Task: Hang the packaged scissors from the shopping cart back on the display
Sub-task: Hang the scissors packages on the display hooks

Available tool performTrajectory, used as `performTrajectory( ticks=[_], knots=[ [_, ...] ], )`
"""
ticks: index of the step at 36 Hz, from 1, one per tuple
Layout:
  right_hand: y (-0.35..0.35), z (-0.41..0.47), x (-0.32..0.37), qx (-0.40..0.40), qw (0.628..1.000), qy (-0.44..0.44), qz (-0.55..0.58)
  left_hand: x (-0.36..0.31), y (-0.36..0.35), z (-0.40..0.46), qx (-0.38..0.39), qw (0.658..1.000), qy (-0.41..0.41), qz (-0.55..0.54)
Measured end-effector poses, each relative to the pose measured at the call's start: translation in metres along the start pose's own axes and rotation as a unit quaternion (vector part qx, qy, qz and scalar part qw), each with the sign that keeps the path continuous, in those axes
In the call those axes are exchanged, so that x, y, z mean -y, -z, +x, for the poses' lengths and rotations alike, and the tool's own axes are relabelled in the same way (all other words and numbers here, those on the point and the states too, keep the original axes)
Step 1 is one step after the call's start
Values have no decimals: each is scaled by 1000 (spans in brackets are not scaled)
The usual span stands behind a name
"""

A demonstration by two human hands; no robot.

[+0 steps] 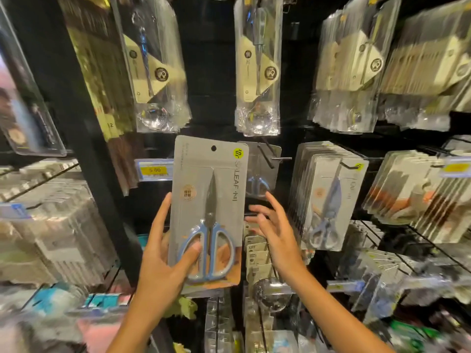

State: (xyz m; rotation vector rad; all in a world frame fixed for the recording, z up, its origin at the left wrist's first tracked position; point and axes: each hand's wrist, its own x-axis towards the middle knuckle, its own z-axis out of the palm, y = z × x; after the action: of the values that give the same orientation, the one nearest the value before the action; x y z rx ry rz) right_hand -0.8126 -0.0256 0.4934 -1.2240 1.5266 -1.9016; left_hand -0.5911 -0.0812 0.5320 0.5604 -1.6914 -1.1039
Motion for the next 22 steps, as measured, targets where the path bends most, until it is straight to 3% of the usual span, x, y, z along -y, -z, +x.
performTrajectory(
  ticks=[5,16,22],
  knots=[
    [-10,-35,31,86,996,10,-30,7,-4,-6,19,1000,-5,13],
    [3,-57,34,25,997,12,-75,29,-5,-5,78,995,33,-53],
    [17,-61,26,1,995,6,-99,38,-17,-2,114,992,36,-32]
  ],
)
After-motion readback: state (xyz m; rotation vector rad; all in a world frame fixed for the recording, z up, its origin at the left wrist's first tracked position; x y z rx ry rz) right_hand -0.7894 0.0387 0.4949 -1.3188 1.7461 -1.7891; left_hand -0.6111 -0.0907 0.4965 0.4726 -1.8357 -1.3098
